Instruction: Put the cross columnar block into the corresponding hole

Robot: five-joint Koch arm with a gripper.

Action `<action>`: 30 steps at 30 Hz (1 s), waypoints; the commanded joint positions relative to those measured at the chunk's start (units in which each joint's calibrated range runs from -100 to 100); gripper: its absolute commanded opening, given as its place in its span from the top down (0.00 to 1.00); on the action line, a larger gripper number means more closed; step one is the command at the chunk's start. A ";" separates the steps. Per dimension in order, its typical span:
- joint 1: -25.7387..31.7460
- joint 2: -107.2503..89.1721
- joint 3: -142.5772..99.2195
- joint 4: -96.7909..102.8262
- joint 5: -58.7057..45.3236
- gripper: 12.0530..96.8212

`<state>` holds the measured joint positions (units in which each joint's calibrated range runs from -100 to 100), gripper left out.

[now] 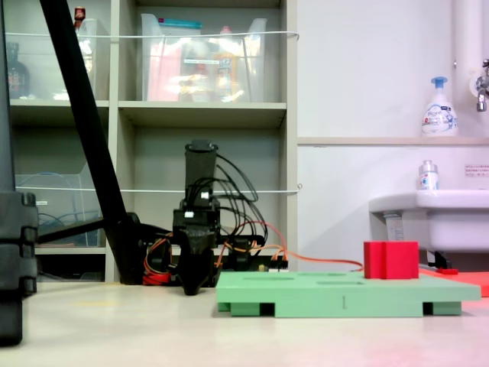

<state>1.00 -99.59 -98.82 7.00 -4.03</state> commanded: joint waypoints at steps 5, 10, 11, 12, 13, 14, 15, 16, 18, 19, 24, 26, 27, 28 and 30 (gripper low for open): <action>0.24 -0.41 -1.18 -4.64 -0.10 0.57; 0.24 -0.41 -1.18 -4.64 -0.10 0.57; 0.24 -0.41 -1.18 -4.64 -0.10 0.57; 0.24 -0.41 -1.18 -4.64 -0.10 0.57; 0.24 -0.41 -1.18 -4.64 -0.10 0.57; 0.24 -0.41 -1.18 -4.64 -0.10 0.57; 0.24 -0.41 -1.18 -4.64 -0.10 0.57; 0.24 -0.41 -1.18 -4.64 -0.05 0.57; 0.24 -0.41 -1.18 -4.64 -0.10 0.57; 0.24 -0.41 -1.18 -4.64 -0.10 0.57; 0.24 -0.41 -1.18 -4.64 -0.10 0.57; 0.24 -0.41 -1.18 -4.64 -0.10 0.57; 0.24 -0.41 -1.18 -4.64 -0.10 0.57; 0.24 -0.41 -1.18 -4.64 -0.10 0.57; 0.24 -0.41 -1.18 -4.64 -0.10 0.57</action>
<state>1.00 -99.59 -98.82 7.00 -4.03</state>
